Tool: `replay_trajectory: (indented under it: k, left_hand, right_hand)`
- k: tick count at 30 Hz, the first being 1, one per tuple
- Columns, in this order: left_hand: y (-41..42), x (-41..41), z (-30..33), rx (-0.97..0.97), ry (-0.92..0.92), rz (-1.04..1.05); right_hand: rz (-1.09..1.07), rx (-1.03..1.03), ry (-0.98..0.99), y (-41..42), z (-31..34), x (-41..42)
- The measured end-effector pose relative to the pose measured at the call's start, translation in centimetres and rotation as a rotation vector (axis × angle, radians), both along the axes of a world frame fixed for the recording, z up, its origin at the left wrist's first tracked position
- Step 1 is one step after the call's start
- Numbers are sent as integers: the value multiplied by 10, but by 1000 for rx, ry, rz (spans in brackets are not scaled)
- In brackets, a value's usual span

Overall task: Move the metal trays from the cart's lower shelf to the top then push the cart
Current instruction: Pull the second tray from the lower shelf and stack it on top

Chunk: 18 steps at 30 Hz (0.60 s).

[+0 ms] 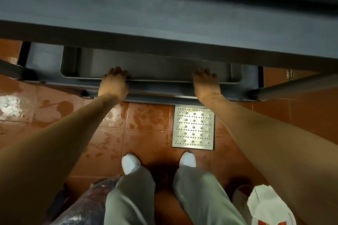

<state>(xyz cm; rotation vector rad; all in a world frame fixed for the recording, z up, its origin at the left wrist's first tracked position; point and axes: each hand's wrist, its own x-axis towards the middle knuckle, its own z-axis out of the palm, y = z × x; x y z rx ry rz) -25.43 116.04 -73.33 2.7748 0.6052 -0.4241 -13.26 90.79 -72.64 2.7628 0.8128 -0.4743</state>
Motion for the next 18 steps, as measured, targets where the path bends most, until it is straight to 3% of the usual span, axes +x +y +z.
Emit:
replay_trajectory:
  k: [9,15,18]
  left_hand:
    - [3,-8,9,129,-98,-61]
    - [15,-27,67,109,-177,-165]
    - [17,-36,103,161,-110,-232]
  right_hand:
    - [111,-20,-105,2,20,-14]
    - [111,67,-99,-6,75,-28]
    - [111,111,-102,-9,111,-39]
